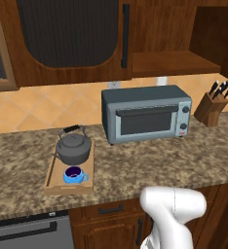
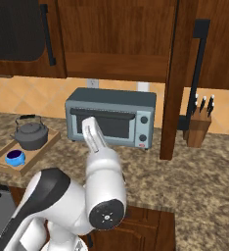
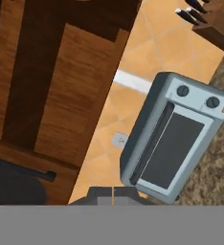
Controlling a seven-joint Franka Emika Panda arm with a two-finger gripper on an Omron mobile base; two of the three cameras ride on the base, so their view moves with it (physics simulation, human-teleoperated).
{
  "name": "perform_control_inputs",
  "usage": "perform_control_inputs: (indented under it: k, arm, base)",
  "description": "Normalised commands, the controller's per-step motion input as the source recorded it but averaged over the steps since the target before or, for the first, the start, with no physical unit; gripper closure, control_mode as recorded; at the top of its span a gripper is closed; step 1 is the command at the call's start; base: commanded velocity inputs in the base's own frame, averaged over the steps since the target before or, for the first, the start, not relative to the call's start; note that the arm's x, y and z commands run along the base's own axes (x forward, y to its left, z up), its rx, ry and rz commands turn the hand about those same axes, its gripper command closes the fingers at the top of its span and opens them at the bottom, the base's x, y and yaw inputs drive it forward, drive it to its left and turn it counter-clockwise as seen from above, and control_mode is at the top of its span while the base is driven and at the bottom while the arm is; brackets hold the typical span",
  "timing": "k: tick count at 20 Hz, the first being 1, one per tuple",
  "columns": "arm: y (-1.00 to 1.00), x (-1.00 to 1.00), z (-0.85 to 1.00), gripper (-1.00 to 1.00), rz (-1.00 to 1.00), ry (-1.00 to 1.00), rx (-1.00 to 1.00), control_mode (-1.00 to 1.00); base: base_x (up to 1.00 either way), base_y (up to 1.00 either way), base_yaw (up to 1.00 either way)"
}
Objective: Pick the kettle from the counter and place it on the tray. Then pick the mug from the cabinet and place it on the tray. Then close the cabinet doors.
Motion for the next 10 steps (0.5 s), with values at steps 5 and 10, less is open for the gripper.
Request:
perform_control_inputs:
  k: [5,10]
  arm:
    - [-0.22,0.0,-0.19,1.0,0.0,-0.02,0.1,-1.0]
    - [-0.23,0.0,0.0,1.0,0.0,0.0,0.12,-1.0]
  base:
    - [0.0,0.0,0.0]
    - [0.0,0.0,0.0]
